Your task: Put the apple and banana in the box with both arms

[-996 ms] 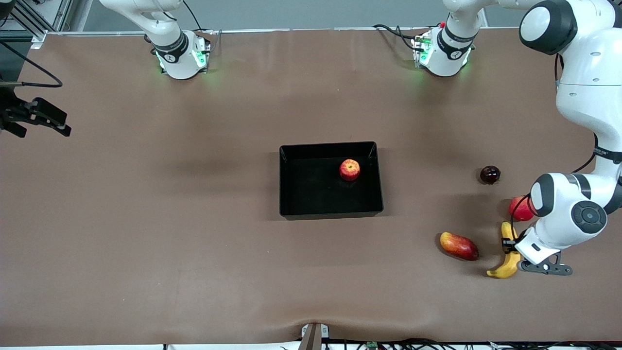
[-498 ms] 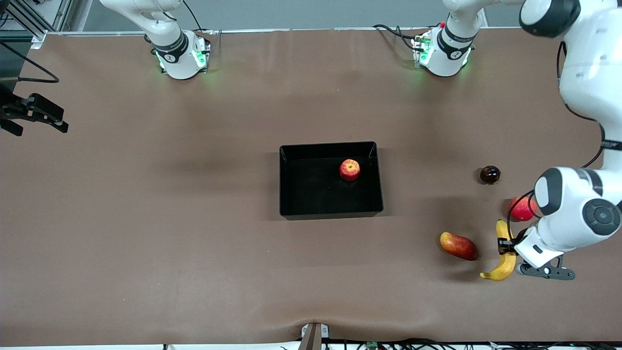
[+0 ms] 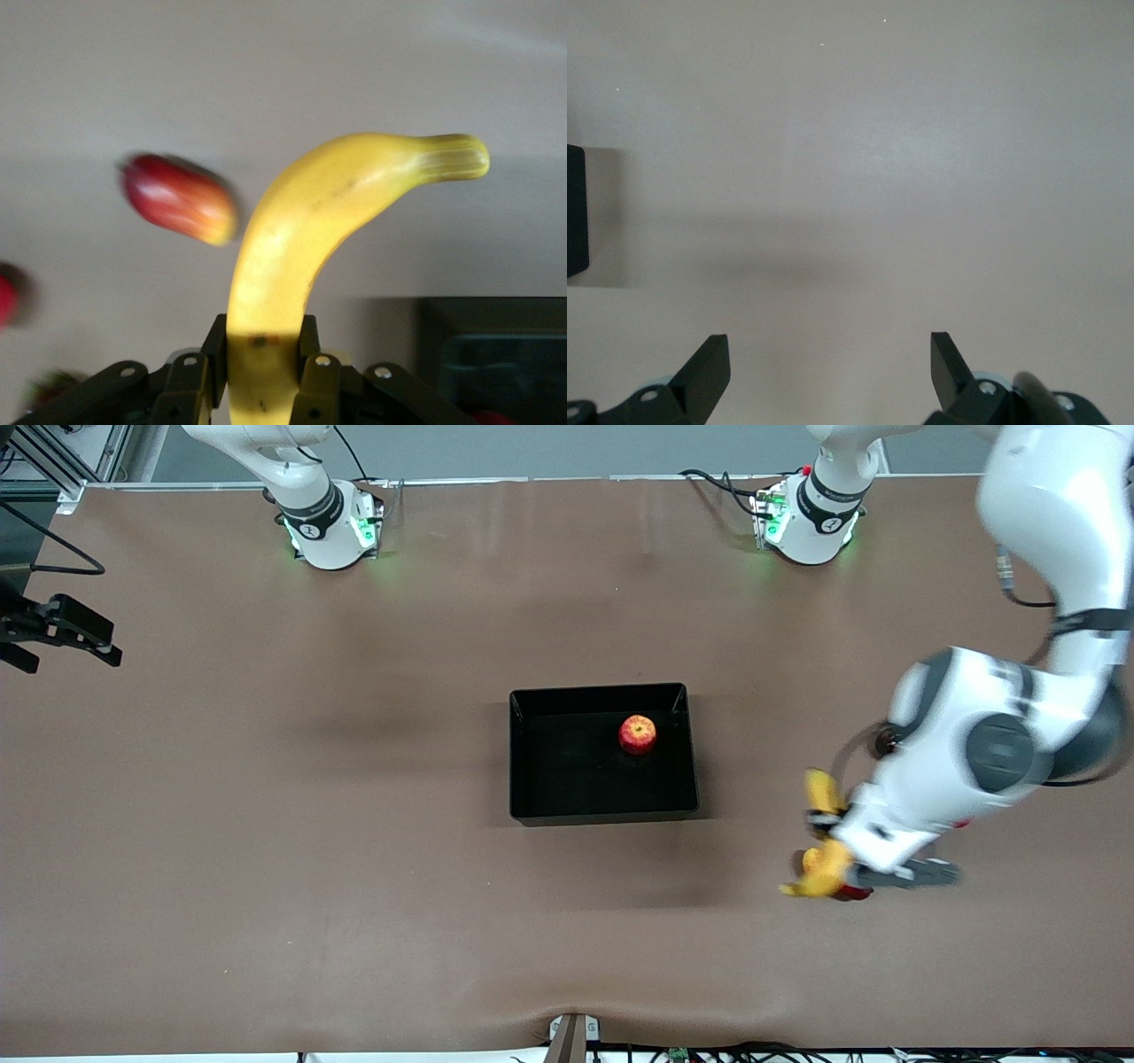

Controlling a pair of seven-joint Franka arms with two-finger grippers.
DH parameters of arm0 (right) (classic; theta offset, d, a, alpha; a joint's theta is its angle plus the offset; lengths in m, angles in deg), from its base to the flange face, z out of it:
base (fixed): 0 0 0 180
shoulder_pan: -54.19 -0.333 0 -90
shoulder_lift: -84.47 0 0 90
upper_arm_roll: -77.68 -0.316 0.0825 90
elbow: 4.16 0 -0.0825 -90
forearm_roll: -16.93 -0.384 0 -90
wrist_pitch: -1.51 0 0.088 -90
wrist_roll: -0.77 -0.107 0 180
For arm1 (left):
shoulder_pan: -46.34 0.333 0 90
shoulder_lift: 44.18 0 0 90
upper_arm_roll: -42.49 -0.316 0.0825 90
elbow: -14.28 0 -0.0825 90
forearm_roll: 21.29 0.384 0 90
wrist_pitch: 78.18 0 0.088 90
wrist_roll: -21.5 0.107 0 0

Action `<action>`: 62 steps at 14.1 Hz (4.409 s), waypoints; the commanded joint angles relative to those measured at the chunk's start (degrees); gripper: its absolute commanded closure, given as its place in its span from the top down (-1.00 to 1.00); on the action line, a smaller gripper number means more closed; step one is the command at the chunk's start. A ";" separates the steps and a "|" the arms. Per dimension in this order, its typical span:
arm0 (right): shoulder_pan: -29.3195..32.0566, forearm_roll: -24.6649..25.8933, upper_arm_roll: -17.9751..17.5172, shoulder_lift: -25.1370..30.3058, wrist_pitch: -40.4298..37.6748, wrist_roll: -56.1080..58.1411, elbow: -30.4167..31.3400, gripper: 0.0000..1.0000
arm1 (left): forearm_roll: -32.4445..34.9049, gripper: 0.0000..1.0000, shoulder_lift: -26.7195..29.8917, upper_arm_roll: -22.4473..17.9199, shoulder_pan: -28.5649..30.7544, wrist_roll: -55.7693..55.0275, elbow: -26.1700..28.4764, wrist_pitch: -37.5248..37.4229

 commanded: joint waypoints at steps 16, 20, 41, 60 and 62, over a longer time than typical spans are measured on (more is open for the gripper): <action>1.60 1.03 -0.91 0.15 -1.11 -2.41 -0.68 1.00 | -0.62 -1.00 -12.36 -9.36 -32.55 -35.49 0.23 15.78; 1.51 1.03 -0.91 0.15 -1.12 -2.76 -0.68 1.00 | -0.10 -0.73 -15.26 -9.81 -33.70 -35.14 0.32 16.58; 1.78 1.03 -0.91 0.06 -1.12 -2.58 -0.68 1.00 | -7.73 1.00 22.61 -10.69 -1.64 -6.25 -0.38 -14.44; 1.69 0.94 -0.91 0.06 -1.12 -2.41 -0.68 1.00 | -19.61 1.00 41.34 -27.92 -7.86 21.91 15.00 -21.92; 1.69 1.03 -0.91 0.06 -1.12 -2.41 -0.68 1.00 | -19.43 1.00 41.25 -27.83 -7.95 21.82 15.08 -21.57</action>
